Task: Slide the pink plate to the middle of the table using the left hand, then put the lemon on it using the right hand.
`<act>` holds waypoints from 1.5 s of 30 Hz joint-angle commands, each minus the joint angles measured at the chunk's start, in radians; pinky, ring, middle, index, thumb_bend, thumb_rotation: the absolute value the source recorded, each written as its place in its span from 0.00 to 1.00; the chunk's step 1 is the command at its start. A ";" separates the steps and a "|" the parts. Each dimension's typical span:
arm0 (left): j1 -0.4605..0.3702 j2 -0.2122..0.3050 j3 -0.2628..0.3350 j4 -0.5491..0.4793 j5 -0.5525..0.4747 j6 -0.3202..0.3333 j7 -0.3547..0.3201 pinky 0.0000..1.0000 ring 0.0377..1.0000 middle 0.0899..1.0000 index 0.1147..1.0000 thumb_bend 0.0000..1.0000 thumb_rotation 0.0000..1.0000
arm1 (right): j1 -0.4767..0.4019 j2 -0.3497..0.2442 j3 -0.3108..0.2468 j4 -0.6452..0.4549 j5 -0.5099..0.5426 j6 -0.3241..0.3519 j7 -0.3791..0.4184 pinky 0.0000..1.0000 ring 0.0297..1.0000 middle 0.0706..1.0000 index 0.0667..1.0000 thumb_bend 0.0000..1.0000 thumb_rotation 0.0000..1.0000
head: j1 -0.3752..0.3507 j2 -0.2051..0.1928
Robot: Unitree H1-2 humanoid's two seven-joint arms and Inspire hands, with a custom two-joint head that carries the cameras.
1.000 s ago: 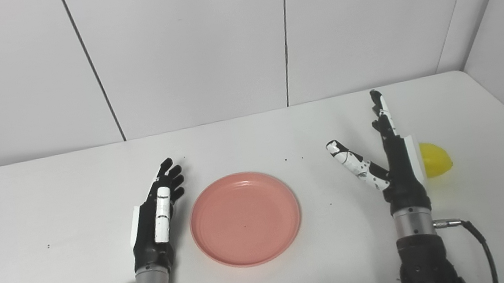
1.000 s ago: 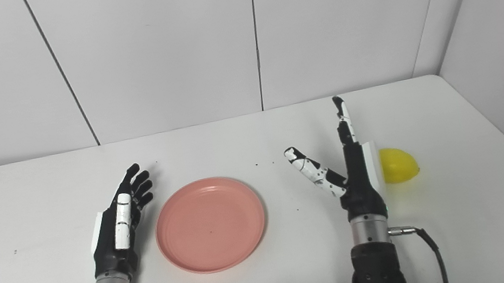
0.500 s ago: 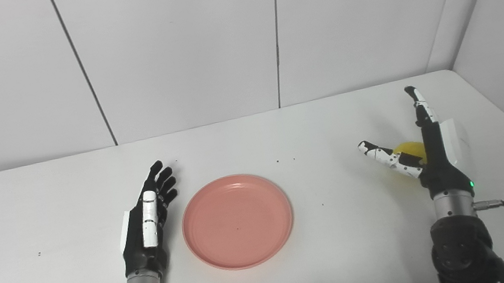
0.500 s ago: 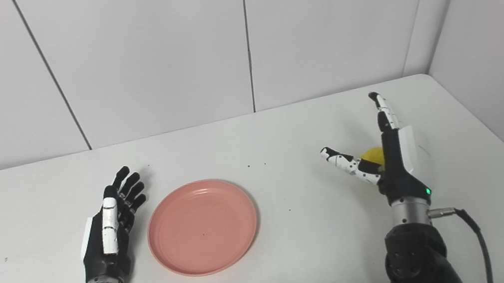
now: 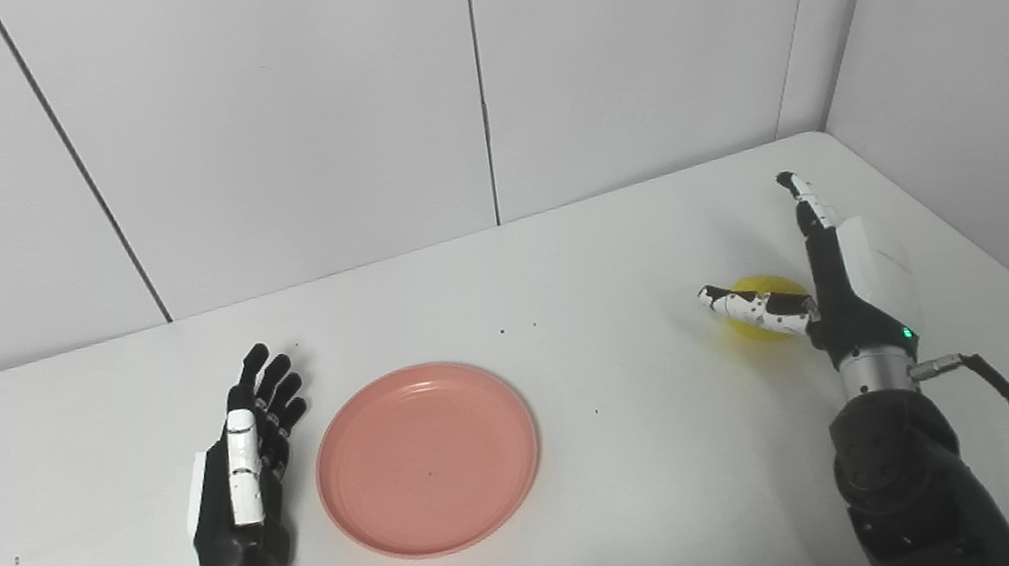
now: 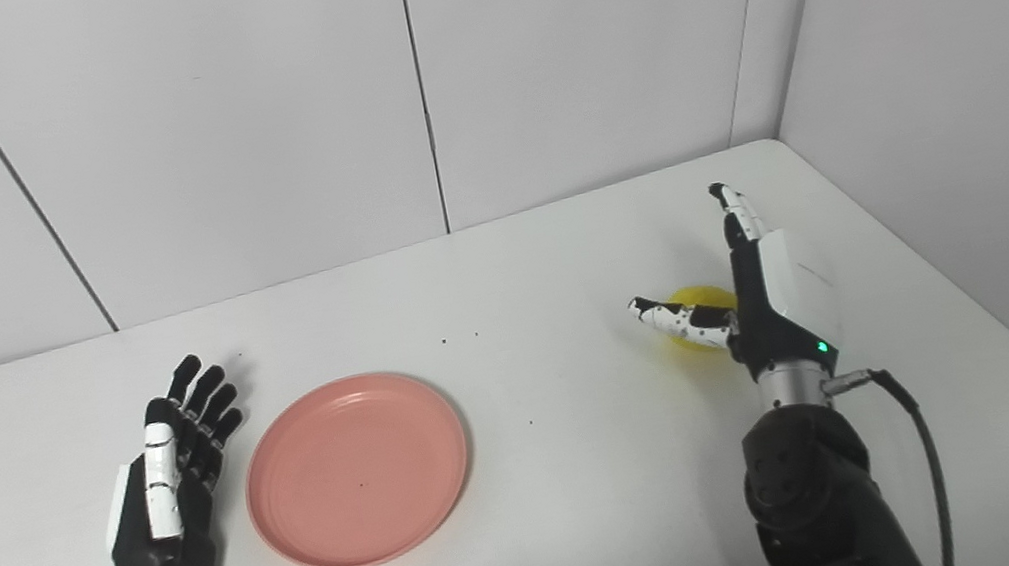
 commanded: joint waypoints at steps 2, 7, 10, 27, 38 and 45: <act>0.001 0.019 0.013 0.020 -0.017 -0.001 -0.021 0.93 0.93 0.93 0.92 0.52 1.00 | -0.033 -0.025 -0.004 -0.004 -0.004 0.025 0.012 0.82 0.91 0.90 0.90 0.86 0.33 | -0.005 0.004; 0.002 0.025 0.016 0.015 -0.025 0.008 -0.032 0.93 0.93 0.93 0.93 0.53 1.00 | -0.045 -0.023 -0.009 0.040 0.011 0.029 0.014 0.80 0.90 0.90 0.89 0.90 0.23 | -0.010 0.008; 0.002 0.026 0.020 0.008 -0.030 0.022 -0.034 0.93 0.93 0.93 0.93 0.54 1.00 | -0.055 -0.024 -0.010 0.071 0.026 0.028 0.014 0.76 0.88 0.89 0.88 0.91 0.19 | -0.012 0.011; 0.005 0.022 0.026 -0.001 -0.037 0.022 -0.040 0.93 0.93 0.93 0.92 0.53 1.00 | -0.055 -0.030 -0.024 0.149 0.118 0.028 0.010 0.75 0.84 0.88 0.84 0.85 0.12 | -0.004 0.017; 0.009 0.017 0.028 -0.015 -0.034 0.032 -0.033 0.92 0.92 0.92 0.91 0.52 1.00 | -0.048 -0.032 -0.022 0.159 0.135 0.030 -0.008 0.10 0.13 0.44 0.81 0.56 0.00 | -0.003 0.019; 0.010 0.015 0.027 -0.018 -0.029 0.027 -0.031 0.93 0.93 0.93 0.91 0.50 1.00 | -0.043 -0.039 -0.008 0.161 0.039 0.034 0.018 0.18 0.27 0.45 0.71 0.55 0.00 | 0.004 0.022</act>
